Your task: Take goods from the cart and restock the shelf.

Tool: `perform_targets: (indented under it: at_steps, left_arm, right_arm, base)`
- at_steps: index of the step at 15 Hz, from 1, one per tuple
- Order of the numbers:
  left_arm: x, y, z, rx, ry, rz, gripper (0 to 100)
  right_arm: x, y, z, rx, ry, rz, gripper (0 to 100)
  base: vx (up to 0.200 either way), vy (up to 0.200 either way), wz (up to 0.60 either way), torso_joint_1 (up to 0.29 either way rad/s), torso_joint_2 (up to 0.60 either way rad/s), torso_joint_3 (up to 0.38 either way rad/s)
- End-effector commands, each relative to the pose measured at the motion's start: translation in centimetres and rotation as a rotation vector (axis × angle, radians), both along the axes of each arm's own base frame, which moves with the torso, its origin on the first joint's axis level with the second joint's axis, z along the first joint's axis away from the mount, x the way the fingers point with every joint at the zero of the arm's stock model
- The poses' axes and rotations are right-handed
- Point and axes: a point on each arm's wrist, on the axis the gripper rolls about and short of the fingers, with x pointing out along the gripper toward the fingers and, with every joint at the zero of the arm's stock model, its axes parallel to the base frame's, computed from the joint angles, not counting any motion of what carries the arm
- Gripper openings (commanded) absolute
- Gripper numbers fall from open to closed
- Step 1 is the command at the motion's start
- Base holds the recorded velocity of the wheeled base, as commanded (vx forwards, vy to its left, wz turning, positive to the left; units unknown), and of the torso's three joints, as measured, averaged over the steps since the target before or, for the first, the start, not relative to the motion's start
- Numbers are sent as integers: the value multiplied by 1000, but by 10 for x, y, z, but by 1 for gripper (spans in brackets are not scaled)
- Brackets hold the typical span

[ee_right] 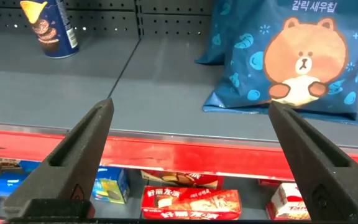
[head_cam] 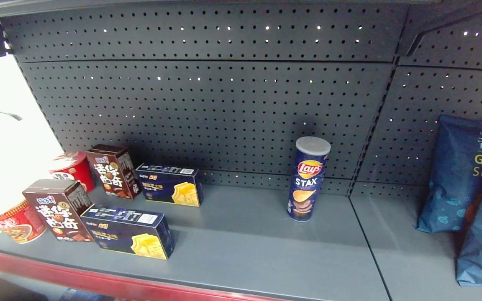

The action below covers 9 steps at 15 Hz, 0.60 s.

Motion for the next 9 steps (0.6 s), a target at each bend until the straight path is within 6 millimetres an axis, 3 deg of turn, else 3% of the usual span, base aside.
perform_targets:
  at_steps: [1,4,5,6,7,9]
  left_arm:
    - [-9,2,6,7,-58,9,0]
    - [-7,3,2,68,-36,79,0]
    - [-6,3,0,72,-27,74,0]
    - [-5,2,-3,75,-17,70,0]
    - [1,1,-16,76,23,71,0]
    - [4,1,-25,62,46,64,0]
  right_arm:
    - [0,0,0,-2,0,2,100]
    - [-1,1,6,-45,-10,77,100]
    - [3,3,75,-45,-39,211,100]
    - [17,4,87,-33,37,223,100]
    - [46,6,112,-75,64,256,100]
    - [95,12,144,-163,94,311,100]
  base:
    - [0,0,0,0,0,0]
    - [0,0,0,0,0,0]
    - [0,0,0,0,0,0]
    - [0,0,0,0,0,0]
    - [0,0,0,0,0,0]
    - [0,0,0,0,0,0]
